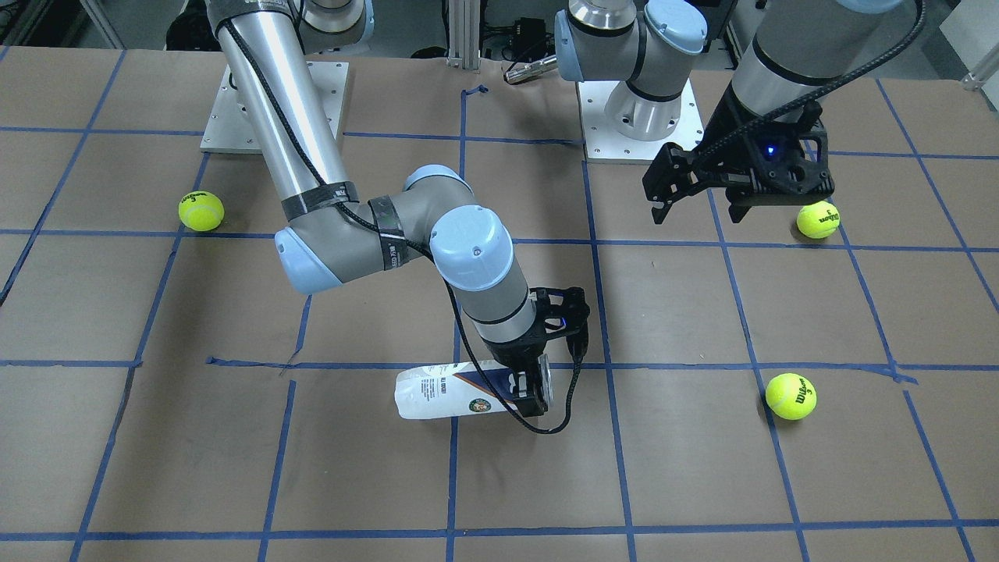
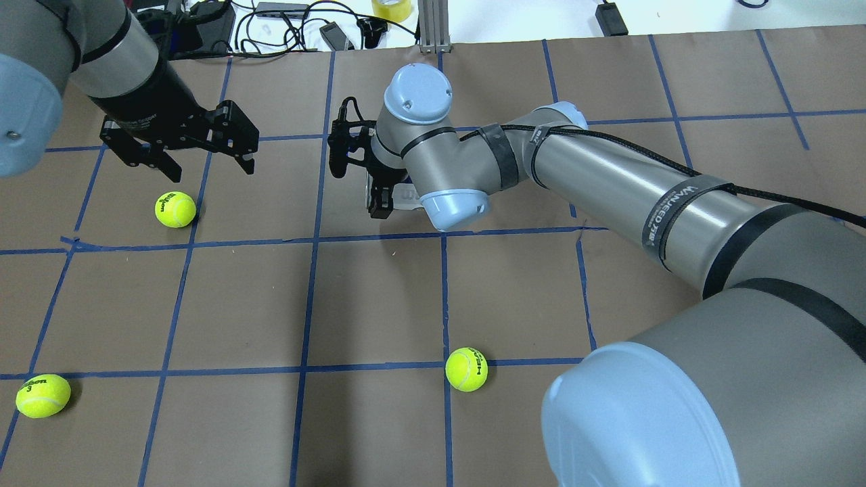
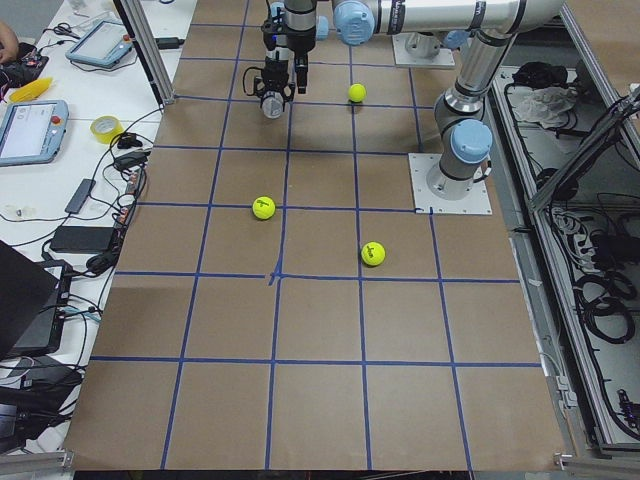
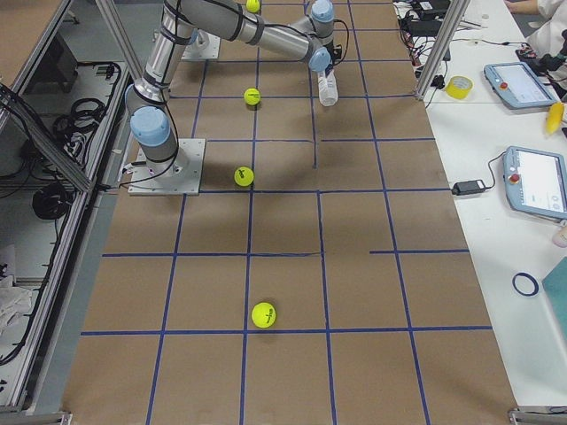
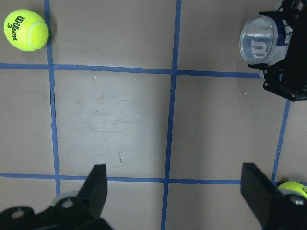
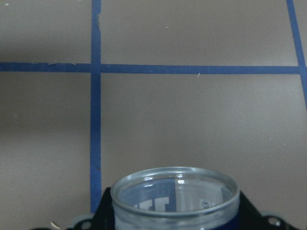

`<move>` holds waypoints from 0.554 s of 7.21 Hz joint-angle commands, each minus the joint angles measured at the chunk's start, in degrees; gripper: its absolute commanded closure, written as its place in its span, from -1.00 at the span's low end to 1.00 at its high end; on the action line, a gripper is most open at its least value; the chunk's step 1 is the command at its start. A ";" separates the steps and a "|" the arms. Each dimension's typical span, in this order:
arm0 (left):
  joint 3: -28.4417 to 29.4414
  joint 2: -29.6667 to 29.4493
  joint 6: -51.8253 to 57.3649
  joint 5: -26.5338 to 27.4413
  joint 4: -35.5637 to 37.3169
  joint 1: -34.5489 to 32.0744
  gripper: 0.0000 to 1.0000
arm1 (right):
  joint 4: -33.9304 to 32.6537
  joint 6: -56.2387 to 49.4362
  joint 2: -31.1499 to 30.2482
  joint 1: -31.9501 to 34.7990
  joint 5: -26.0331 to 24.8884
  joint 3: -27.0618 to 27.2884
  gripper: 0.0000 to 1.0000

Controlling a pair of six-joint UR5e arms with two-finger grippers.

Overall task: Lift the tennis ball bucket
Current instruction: 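Tip the can over and lay it on its side with the right gripper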

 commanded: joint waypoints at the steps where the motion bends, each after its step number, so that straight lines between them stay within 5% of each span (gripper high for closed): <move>1: 0.25 0.09 0.00 0.65 -0.37 0.00 -1.00 | 0.09 3.43 -0.07 0.26 -0.01 -0.09 -0.11; 2: 0.34 0.09 0.00 0.65 -0.29 0.00 -1.00 | 0.26 5.09 -0.16 1.04 -0.19 -0.09 -0.16; 3: 0.43 0.09 0.00 0.65 -0.37 0.00 -1.00 | 0.00 5.89 0.19 2.10 0.51 0.00 -0.96; 4: 0.43 0.18 0.00 0.65 -0.37 0.00 -1.00 | 0.26 5.90 0.54 2.11 -0.27 -0.09 -1.00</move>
